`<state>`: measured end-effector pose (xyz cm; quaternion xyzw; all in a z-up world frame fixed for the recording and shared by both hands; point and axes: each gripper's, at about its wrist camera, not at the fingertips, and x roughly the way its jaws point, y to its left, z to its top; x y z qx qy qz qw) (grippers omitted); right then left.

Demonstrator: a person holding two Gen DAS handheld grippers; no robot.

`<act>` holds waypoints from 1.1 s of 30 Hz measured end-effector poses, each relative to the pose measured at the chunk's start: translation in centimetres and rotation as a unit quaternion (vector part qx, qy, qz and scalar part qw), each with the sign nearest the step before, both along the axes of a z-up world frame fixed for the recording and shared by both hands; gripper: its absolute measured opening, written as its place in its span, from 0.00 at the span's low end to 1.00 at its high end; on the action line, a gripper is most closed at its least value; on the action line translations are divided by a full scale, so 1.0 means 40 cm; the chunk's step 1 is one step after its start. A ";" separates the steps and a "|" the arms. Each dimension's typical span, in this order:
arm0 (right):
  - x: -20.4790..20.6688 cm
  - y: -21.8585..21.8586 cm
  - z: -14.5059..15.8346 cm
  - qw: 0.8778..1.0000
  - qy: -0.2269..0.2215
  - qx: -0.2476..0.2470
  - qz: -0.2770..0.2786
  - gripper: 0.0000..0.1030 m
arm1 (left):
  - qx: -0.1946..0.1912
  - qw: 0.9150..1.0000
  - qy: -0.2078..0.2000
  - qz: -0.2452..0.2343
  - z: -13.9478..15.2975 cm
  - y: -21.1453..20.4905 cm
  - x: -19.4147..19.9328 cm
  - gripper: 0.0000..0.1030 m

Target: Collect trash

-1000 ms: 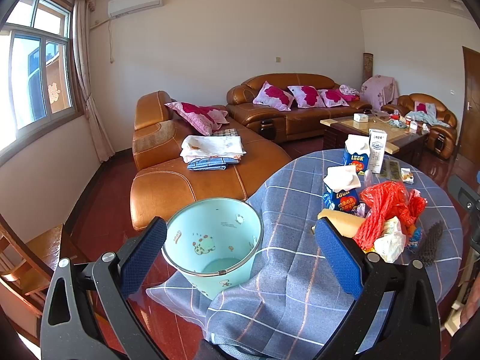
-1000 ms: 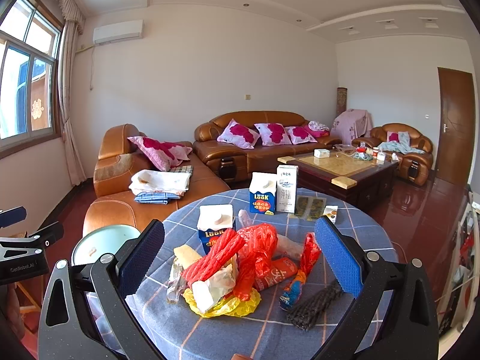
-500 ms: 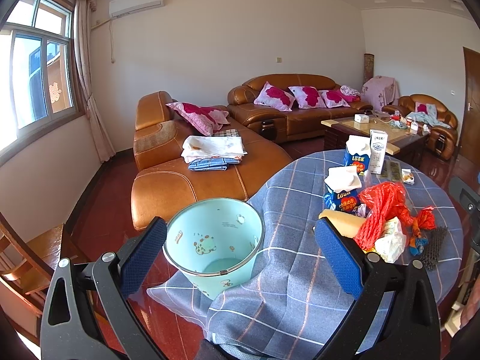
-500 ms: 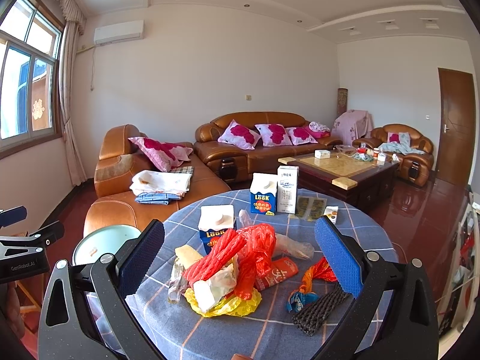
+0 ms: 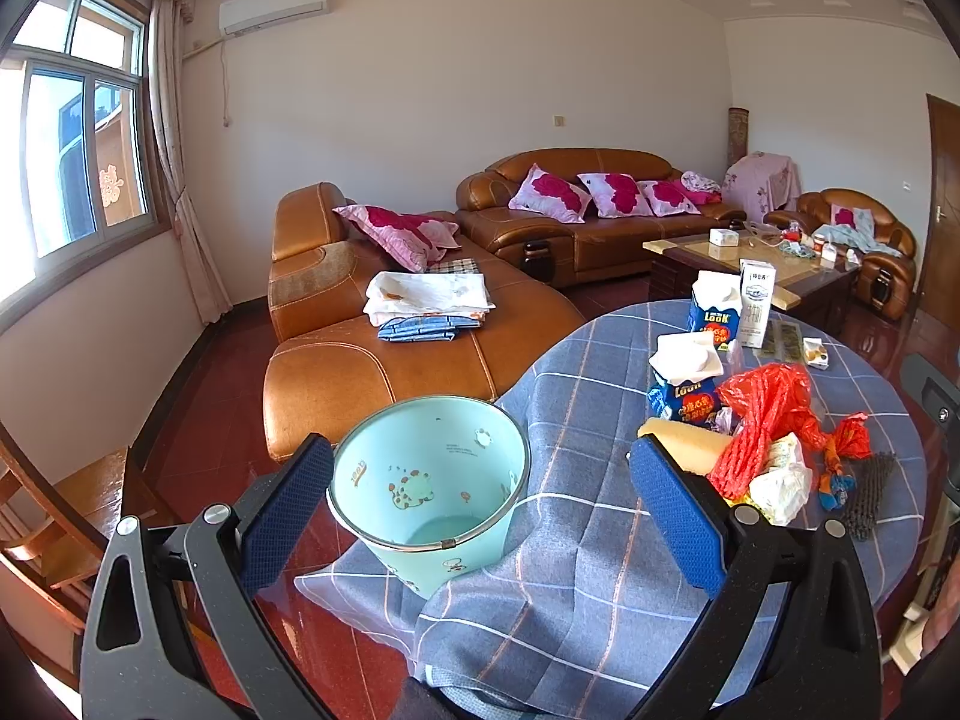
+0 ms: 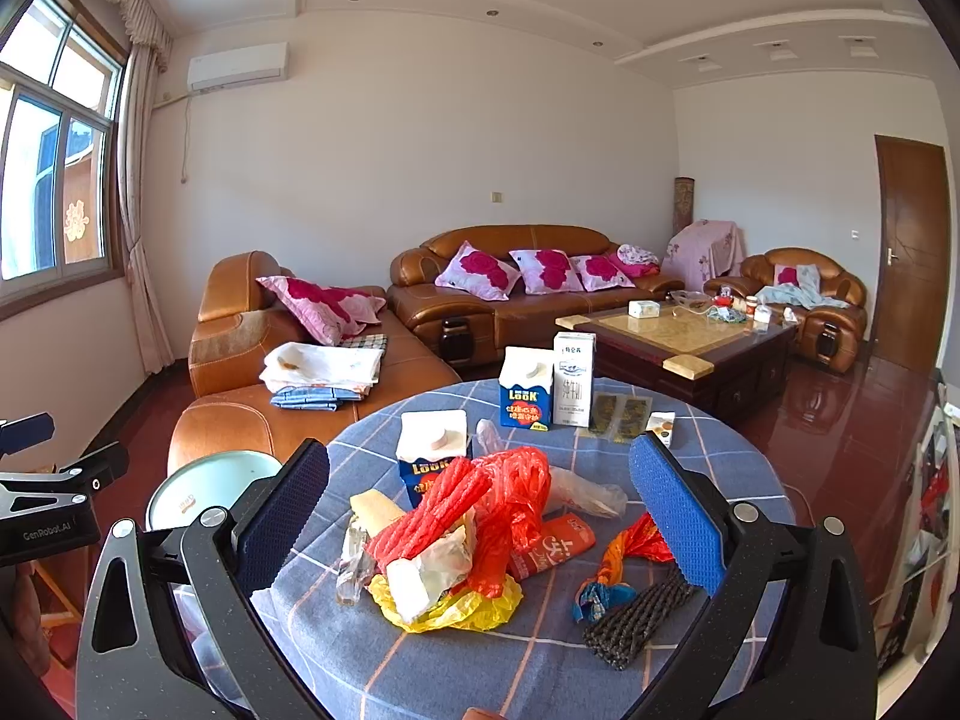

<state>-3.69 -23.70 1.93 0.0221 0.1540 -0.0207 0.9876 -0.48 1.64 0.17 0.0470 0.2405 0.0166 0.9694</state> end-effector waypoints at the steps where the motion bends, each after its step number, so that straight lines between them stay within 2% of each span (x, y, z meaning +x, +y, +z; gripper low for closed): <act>1: 0.001 0.000 0.000 1.000 0.001 0.000 0.000 0.96 | 0.001 1.000 0.000 0.000 0.001 0.000 0.000 0.94; 9: -0.001 -0.022 -0.019 1.000 0.008 0.003 -0.009 0.96 | 0.003 1.000 0.017 0.000 -0.032 -0.009 0.016 0.94; 17: 0.028 -0.084 -0.104 0.998 0.037 0.008 -0.042 0.96 | 0.011 0.998 0.059 -0.008 -0.115 -0.046 0.084 0.94; 21: 0.045 -0.125 -0.138 0.997 0.046 0.020 -0.059 0.95 | 0.023 0.997 0.068 -0.036 -0.140 -0.109 0.116 0.94; 29: 0.091 -0.199 -0.217 0.992 0.083 0.024 -0.093 0.94 | 0.048 0.994 0.050 -0.088 -0.163 -0.265 0.185 0.94; 31: 0.107 -0.214 -0.240 0.990 0.097 0.028 -0.096 0.88 | 0.050 0.992 0.049 -0.104 -0.168 -0.298 0.194 0.94; 32: 0.114 -0.222 -0.250 0.989 0.104 0.029 -0.098 0.79 | 0.049 0.991 0.050 -0.113 -0.172 -0.314 0.198 0.94; 33: 0.122 -0.231 -0.261 0.988 0.112 0.032 -0.099 0.75 | 0.051 0.990 0.052 -0.119 -0.177 -0.325 0.203 0.94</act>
